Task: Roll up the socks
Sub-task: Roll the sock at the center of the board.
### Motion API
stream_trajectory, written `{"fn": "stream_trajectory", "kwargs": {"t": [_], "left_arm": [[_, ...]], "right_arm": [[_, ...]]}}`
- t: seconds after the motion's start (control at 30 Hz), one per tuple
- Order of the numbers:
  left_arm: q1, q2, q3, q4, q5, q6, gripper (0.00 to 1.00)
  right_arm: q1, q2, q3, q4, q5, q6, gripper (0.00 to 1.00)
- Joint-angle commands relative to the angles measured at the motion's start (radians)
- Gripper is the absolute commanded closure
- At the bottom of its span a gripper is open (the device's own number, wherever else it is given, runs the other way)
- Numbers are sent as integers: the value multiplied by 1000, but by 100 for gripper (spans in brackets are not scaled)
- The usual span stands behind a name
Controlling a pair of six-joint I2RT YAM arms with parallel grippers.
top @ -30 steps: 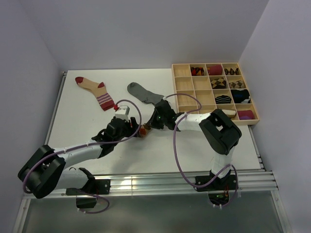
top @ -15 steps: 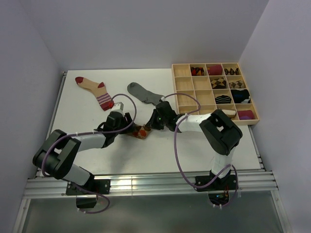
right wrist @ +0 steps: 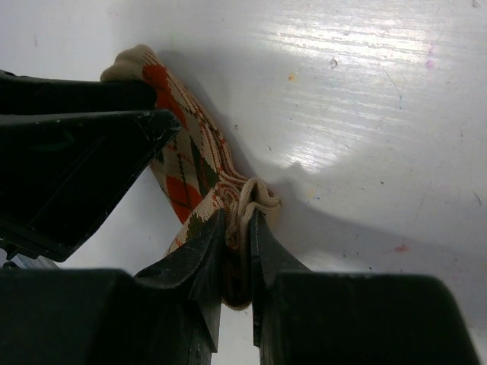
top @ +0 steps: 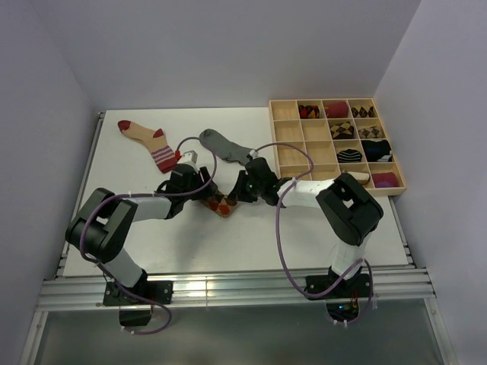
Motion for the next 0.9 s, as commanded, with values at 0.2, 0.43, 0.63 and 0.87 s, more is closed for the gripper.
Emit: {"fn": "stream_trajectory", "kwargs": {"t": [0.2,0.43,0.63,0.87], "left_arm": [[9,36,-6,8,6,40,35],[7,44,-3,34,48,63,34],[9,34,-4,17,34,57,34],[-6,-154,-35,23,37,118,32]], "right_arm": [[-2,93,87,-143,3,-2,100],[0,136,146,-223,12,-13,100],[0,159,167,-268,17,-19,100],[-8,165,187,-332,55,21,100]]}}
